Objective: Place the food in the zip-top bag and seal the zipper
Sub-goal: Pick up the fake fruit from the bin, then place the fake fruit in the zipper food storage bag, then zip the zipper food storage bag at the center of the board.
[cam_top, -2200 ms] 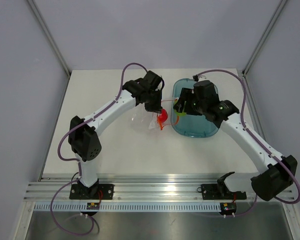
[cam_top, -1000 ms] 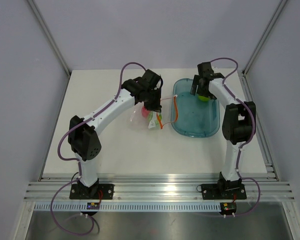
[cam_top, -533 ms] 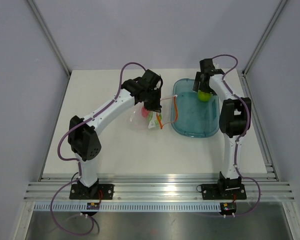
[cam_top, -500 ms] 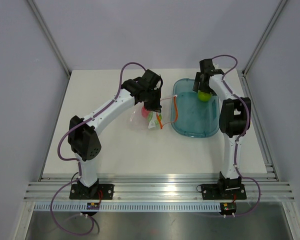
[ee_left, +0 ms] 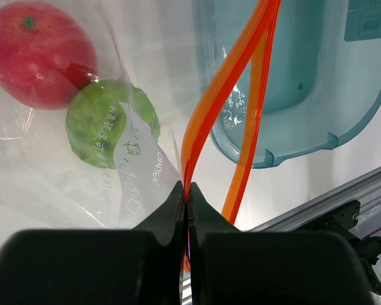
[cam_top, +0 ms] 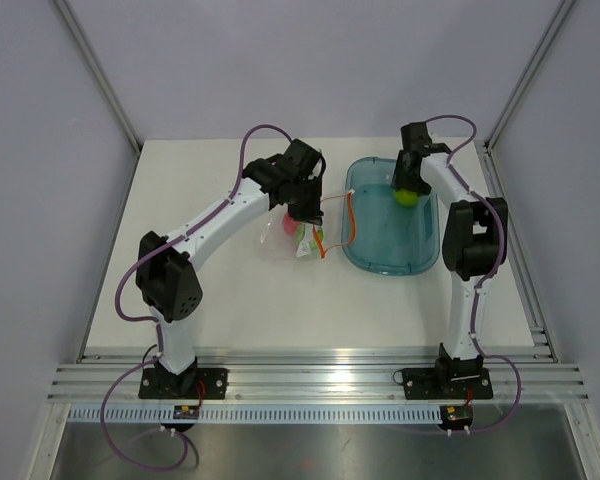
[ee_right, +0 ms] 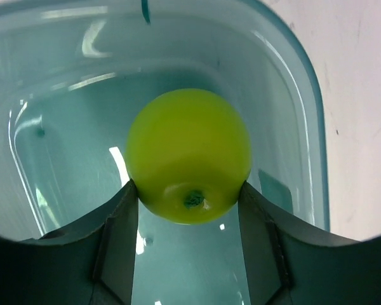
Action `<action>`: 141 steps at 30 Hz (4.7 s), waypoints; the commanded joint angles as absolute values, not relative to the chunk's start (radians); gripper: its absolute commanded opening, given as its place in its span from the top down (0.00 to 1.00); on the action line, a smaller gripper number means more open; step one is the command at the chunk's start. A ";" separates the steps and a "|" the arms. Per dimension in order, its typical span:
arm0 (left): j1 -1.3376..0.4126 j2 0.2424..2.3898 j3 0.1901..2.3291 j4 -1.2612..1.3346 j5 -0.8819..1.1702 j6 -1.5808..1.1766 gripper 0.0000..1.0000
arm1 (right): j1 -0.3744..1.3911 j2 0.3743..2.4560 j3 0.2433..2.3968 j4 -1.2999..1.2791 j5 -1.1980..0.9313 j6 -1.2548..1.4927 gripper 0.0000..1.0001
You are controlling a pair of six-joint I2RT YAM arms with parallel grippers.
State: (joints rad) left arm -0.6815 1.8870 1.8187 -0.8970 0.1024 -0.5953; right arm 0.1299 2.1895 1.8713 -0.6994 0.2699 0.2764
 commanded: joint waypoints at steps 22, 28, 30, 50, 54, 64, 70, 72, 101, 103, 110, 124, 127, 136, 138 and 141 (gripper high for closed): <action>-0.678 1.835 1.744 -0.755 0.170 -0.603 1.00 | 0.319 1.223 1.203 -0.632 0.065 0.406 0.54; -0.678 1.832 1.758 -0.770 0.156 -0.597 1.00 | 0.460 1.219 1.207 -0.588 0.026 0.471 0.53; -0.678 1.827 1.756 -0.767 0.155 -0.591 1.00 | 0.495 1.256 1.200 -0.546 0.015 0.502 0.54; -0.660 1.723 1.715 -0.772 0.167 -0.515 1.00 | 0.594 1.439 1.347 -0.520 0.142 0.492 0.11; -0.649 1.692 1.698 -0.747 0.183 -0.491 1.00 | 0.540 1.396 1.315 -0.537 0.109 0.499 0.20; -0.597 1.678 1.726 -0.759 0.213 -0.465 1.00 | 0.495 1.422 1.327 -0.586 -0.026 0.419 0.14; -0.581 1.671 1.747 -0.776 0.222 -0.445 1.00 | 0.495 1.495 1.357 -0.549 -0.103 0.420 0.26; -0.578 1.667 1.750 -0.785 0.225 -0.437 1.00 | 0.494 1.534 1.390 -0.552 -0.112 0.414 0.33; -0.479 1.588 1.787 -0.957 0.192 -0.342 0.07 | 0.635 1.545 0.994 0.032 -0.009 0.913 1.00; -0.450 1.480 1.683 -0.945 0.163 -0.452 0.12 | 0.649 1.546 0.973 0.049 -0.006 0.931 1.00; -0.428 1.209 1.257 -0.839 0.133 -0.696 0.27 | 0.655 1.488 0.937 0.019 0.049 0.907 1.00; -0.525 0.968 0.928 -0.446 -0.049 -0.231 0.42 | 0.655 1.436 1.009 -0.175 0.048 0.808 0.99; -0.563 0.869 0.824 -0.295 -0.006 -0.109 0.40 | 0.655 1.440 1.048 -0.213 0.045 0.785 0.99; -0.624 0.704 0.630 -0.097 0.196 0.133 0.28 | 0.655 1.476 1.114 -0.241 0.021 0.770 0.98; -0.635 0.736 0.638 -0.091 0.178 0.146 0.28 | 0.655 1.480 1.120 -0.242 0.017 0.772 0.98; -0.658 0.799 0.676 -0.089 0.196 0.169 0.28 | 0.655 1.486 1.124 -0.241 0.014 0.776 0.98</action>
